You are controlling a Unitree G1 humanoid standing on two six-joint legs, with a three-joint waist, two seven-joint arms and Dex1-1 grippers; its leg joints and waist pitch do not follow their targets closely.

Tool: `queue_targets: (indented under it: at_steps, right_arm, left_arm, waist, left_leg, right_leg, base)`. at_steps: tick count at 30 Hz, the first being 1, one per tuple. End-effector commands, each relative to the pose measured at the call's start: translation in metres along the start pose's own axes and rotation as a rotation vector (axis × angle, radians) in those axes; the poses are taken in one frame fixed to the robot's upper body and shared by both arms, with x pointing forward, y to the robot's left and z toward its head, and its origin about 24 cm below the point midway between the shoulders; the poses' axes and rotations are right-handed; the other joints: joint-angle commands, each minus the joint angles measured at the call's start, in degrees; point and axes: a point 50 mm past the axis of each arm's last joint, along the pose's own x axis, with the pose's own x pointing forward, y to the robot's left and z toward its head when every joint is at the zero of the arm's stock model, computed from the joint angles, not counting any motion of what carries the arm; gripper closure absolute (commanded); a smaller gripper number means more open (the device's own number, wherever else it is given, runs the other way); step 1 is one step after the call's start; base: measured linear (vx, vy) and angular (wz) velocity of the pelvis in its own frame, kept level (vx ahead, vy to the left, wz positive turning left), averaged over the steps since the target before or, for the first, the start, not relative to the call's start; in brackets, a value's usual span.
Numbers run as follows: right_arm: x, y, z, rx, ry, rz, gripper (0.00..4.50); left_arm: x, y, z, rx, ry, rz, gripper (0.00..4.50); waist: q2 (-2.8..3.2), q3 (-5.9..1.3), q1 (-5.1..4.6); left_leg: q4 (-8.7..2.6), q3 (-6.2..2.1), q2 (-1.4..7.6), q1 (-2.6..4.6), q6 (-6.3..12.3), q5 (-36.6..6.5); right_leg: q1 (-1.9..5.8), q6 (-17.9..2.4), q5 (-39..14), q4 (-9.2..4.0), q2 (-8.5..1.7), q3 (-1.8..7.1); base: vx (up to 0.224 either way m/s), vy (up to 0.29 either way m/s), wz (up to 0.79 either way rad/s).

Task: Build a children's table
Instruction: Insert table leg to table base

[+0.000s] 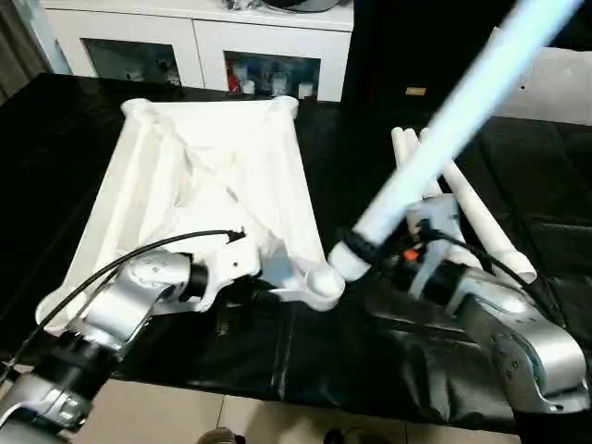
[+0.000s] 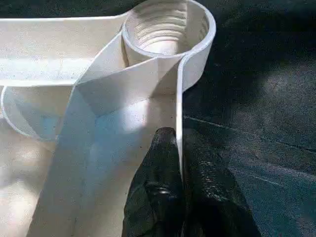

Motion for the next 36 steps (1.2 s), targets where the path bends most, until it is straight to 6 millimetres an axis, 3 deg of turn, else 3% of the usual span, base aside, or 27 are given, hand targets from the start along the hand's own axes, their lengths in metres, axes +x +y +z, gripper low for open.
queue_targets:
  at_steps: [1, 8, 16, 21, 25, 31, 36]
  right_arm:
    - [0.002, 0.005, 0.003, -0.013, 0.027, 0.054, 2.60]
    - [0.013, -0.007, -0.004, -0.047, 0.095, 0.017, 2.60]
    - [0.020, -0.008, -0.011, -0.066, 0.162, 0.055, 2.60]
    - [0.022, -0.017, -0.018, -0.057, 0.217, 0.041, 2.60]
    - [0.019, -0.018, -0.023, -0.067, 0.268, 0.057, 2.60]
    - [0.014, -0.020, -0.028, -0.059, 0.311, 0.070, 2.61]
    - [0.014, -0.026, -0.027, -0.042, 0.280, 0.030, 2.61]
  left_arm:
    - [0.004, 0.001, 0.008, 0.025, -0.071, 0.006, 4.50]
    - [0.017, 0.003, 0.015, 0.055, -0.125, 0.006, 4.50]
    - [0.024, 0.001, 0.019, 0.092, -0.126, -0.024, 4.50]
    - [0.027, 0.004, 0.027, 0.154, -0.157, -0.051, 4.50]
    - [0.027, 0.007, 0.032, 0.192, -0.167, -0.072, 4.50]
    - [0.028, 0.013, 0.039, 0.213, -0.201, -0.071, 4.50]
    - [0.031, 0.016, 0.044, 0.224, -0.217, -0.086, 4.50]
  waist:
    - [-0.61, -3.11, 0.15]
    - [-0.78, -3.22, 0.71]
    - [-1.02, -3.63, 1.27]
    - [-1.27, -3.34, 1.79]
    - [-1.34, -3.46, 2.00]
    - [-1.12, -3.66, 2.33]
    - [-1.02, -3.49, 2.42]
  left_leg:
    - [-4.46, -0.71, 2.83, -0.23, 1.50, -10.41]
    - [-4.43, -0.49, 2.94, 0.08, 1.37, -9.91]
    - [-4.20, -0.13, 3.01, 0.02, 1.83, -7.70]
    - [-4.27, -0.17, 2.90, 0.22, 1.63, -9.34]
    - [-4.29, -0.21, 2.96, 0.17, 1.74, -8.93]
    - [-4.19, -0.12, 3.09, 0.24, 2.13, -7.71]
    - [-4.23, -0.10, 3.04, 0.31, 1.85, -9.18]
  right_leg:
    - [2.80, -7.54, -21.36, -5.17, -5.02, 3.56]
    - [2.42, -7.05, -23.84, -5.33, -5.12, 3.44]
    - [2.67, -7.97, -18.83, -4.69, -5.24, 3.58]
    - [2.45, -5.50, -25.92, -5.48, -5.44, 3.57]
    - [2.52, -4.98, -24.83, -5.38, -5.40, 3.60]
    - [2.64, -6.98, -20.17, -4.86, -5.37, 3.59]
    - [2.57, -7.12, -21.81, -5.19, -5.44, 3.56]
  base:
    - [0.000, 0.000, 0.00]
    - [0.000, 0.000, 0.00]
    - [0.000, 0.000, 0.00]
    - [0.000, 0.000, 0.00]
    - [0.000, 0.000, 0.00]
    - [0.000, 0.000, 0.00]
    - [0.000, 0.000, 0.00]
